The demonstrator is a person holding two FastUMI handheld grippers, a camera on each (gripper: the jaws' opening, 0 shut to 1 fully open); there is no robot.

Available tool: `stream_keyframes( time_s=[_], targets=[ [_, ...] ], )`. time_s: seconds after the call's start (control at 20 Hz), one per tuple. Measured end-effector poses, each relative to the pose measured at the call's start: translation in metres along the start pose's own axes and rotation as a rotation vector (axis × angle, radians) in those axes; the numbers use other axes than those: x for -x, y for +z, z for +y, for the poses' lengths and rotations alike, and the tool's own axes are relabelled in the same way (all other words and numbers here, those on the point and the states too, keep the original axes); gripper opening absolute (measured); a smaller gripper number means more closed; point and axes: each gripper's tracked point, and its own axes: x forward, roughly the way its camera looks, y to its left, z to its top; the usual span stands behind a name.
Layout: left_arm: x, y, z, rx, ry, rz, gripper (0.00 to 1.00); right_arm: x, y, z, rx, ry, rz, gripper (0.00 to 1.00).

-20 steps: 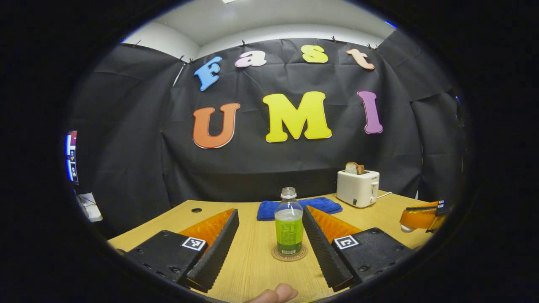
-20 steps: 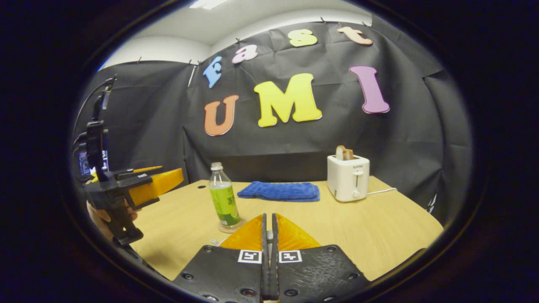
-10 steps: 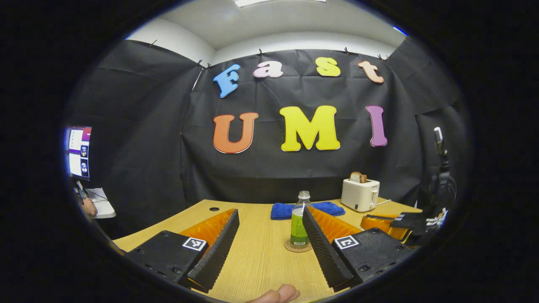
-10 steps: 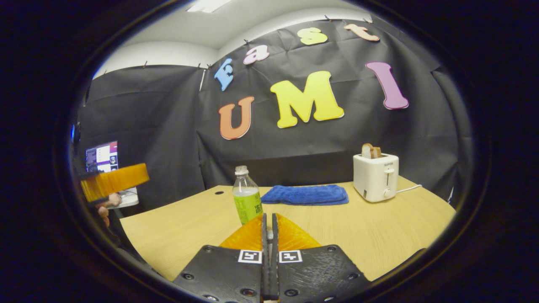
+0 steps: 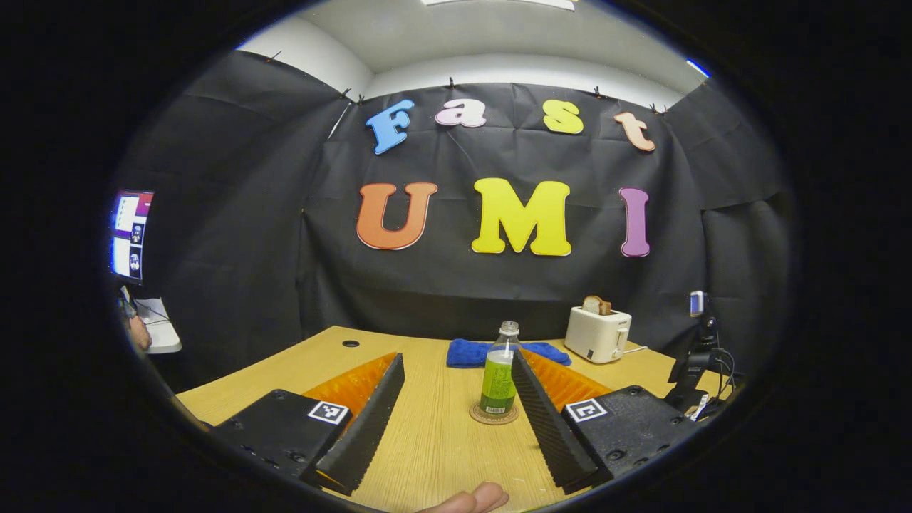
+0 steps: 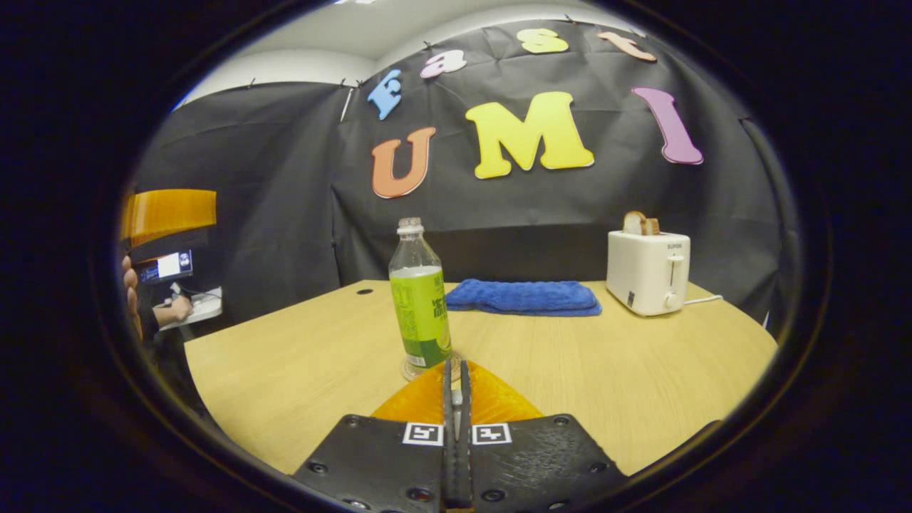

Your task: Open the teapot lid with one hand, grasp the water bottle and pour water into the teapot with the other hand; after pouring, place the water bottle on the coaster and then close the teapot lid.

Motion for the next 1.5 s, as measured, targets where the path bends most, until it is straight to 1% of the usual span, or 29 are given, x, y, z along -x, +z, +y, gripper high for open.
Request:
stream_keyframes(
  time_s=[0.25,0.35,0.6,0.65,0.7,0.8,0.9,0.95,1.0,1.15,1.2,1.25,1.4,1.5],
  targets=[
    [-0.002,-0.007,-0.005,-0.001,-0.017,0.025,0.94,0.0,0.001,-0.001,0.002,-0.011,0.0,0.0],
    [-0.004,-0.011,-0.008,0.002,-0.027,0.037,0.94,0.001,-0.001,0.005,0.012,0.003,0.006,0.0],
    [-0.005,-0.017,-0.015,-0.02,-0.045,0.059,0.94,-0.005,-0.004,0.004,0.018,0.0,0.01,0.0],
    [-0.006,-0.018,-0.015,-0.024,-0.046,0.062,0.95,-0.004,-0.005,0.004,0.017,-0.004,0.014,0.03],
    [-0.005,-0.02,-0.016,-0.028,-0.047,0.067,0.95,-0.004,-0.005,0.004,0.013,-0.002,0.014,0.03],
    [-0.005,-0.021,-0.018,-0.035,-0.05,0.07,0.95,-0.002,-0.004,0.004,0.016,-0.005,0.015,0.06],
    [-0.005,-0.021,-0.021,-0.042,-0.055,0.073,0.95,0.002,0.0,0.006,0.022,-0.002,0.006,0.06],
    [-0.005,-0.021,-0.022,-0.045,-0.056,0.073,0.95,0.005,0.003,0.007,0.029,-0.003,0.003,0.11],
    [-0.004,-0.021,-0.023,-0.047,-0.058,0.073,0.95,0.008,0.007,0.008,0.038,-0.003,-0.004,0.11],
    [-0.002,-0.021,-0.027,-0.063,-0.062,0.074,0.95,0.022,0.019,0.012,0.063,0.009,-0.014,0.28],
    [-0.002,-0.02,-0.026,-0.072,-0.057,0.072,0.95,0.027,0.022,0.012,0.066,0.007,-0.013,0.32],
    [-0.003,-0.02,-0.027,-0.078,-0.055,0.071,0.95,0.033,0.027,0.012,0.068,0.002,-0.016,0.42],
    [-0.001,-0.022,-0.031,-0.078,-0.053,0.079,0.95,0.053,0.047,0.013,0.068,-0.002,-0.057,0.53],
    [0.001,-0.02,-0.033,-0.092,-0.043,0.079,0.95,0.068,0.058,0.011,0.095,-0.009,-0.072,0.82]
  ],
)
